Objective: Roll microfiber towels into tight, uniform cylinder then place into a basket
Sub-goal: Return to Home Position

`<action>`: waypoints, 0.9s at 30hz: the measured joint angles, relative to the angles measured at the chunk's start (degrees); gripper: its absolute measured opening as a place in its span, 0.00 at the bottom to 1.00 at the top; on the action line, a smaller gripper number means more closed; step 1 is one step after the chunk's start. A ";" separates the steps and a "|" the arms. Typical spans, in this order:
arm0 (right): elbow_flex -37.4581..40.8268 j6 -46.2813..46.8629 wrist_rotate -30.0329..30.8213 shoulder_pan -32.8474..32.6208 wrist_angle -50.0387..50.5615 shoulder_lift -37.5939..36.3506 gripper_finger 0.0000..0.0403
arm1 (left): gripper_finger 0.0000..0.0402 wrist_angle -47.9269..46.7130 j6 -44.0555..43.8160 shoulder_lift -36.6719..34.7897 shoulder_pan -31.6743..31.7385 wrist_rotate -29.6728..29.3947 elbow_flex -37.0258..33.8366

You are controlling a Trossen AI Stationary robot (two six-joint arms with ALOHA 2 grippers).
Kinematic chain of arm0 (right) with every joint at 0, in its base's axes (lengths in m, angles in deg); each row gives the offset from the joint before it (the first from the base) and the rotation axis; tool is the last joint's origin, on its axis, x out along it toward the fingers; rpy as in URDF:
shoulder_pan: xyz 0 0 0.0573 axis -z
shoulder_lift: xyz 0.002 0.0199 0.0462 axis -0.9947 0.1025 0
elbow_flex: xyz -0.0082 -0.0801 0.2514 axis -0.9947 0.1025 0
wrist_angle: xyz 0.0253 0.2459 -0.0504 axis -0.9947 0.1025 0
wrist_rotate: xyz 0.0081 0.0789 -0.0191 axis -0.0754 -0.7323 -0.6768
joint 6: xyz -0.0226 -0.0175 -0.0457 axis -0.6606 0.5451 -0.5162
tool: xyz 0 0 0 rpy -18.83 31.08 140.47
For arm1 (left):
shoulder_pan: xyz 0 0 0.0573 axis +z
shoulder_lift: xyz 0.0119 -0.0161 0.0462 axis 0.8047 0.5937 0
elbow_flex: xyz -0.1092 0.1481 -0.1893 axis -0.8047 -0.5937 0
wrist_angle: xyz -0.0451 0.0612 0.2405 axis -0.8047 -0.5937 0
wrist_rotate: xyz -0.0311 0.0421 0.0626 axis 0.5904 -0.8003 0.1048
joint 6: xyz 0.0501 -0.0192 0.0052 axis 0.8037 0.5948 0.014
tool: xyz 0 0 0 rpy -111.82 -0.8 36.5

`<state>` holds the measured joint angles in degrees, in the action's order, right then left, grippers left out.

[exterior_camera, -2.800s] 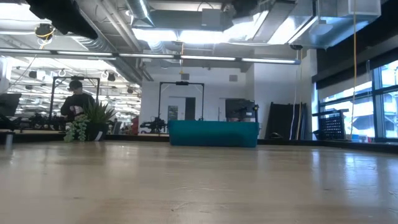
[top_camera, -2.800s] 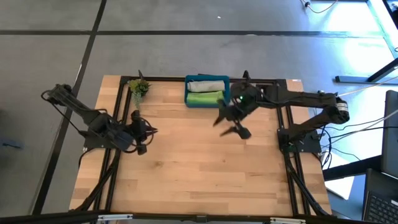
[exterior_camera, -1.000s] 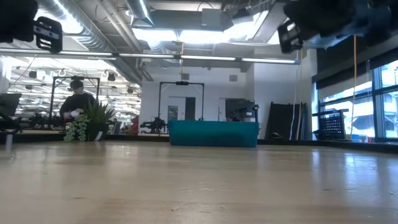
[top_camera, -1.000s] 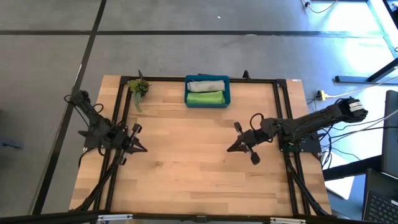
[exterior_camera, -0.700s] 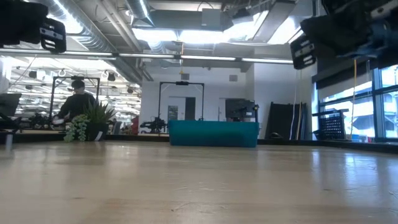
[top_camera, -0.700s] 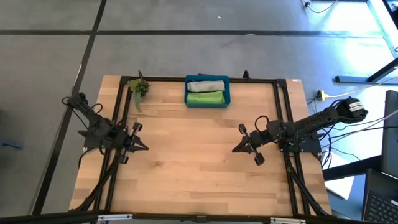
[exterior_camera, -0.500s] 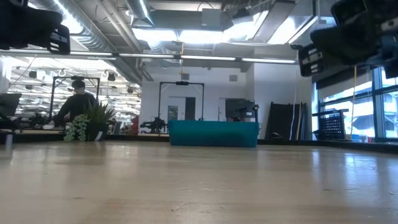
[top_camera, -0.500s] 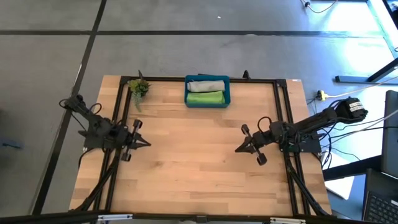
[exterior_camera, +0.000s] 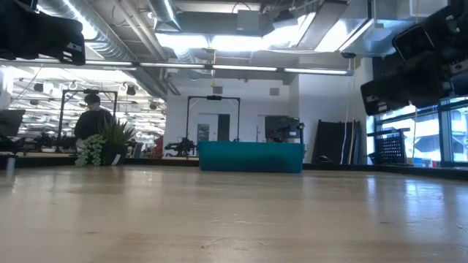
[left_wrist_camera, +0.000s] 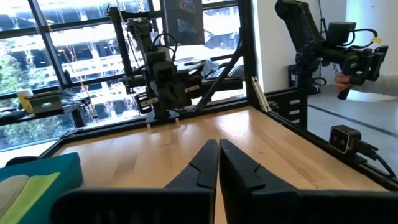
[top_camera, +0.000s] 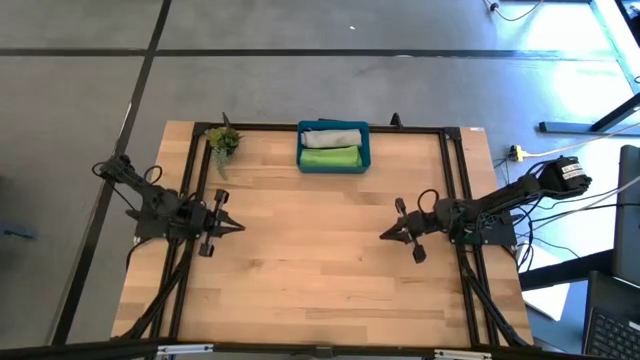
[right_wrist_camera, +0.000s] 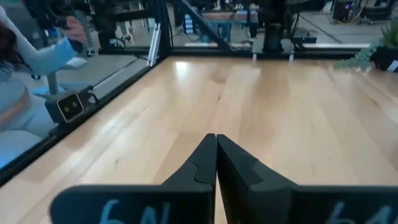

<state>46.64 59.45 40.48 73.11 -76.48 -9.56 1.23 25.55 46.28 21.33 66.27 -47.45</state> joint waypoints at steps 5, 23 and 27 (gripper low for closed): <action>0.00 -0.30 -0.02 0.00 4.73 0.01 0.03 | 0.02 0.00 -0.08 0.00 0.00 -0.04 0.02; -0.02 -0.29 -0.09 0.00 7.39 -4.49 0.03 | 0.04 0.00 -1.65 0.00 0.00 -0.08 0.02; -0.02 -0.28 -0.09 -0.01 7.91 -12.45 0.03 | 0.03 0.00 -1.64 0.00 0.00 -0.10 0.02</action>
<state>46.62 59.17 40.40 73.11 -68.57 -22.01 1.23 23.91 46.28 21.33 66.17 -47.43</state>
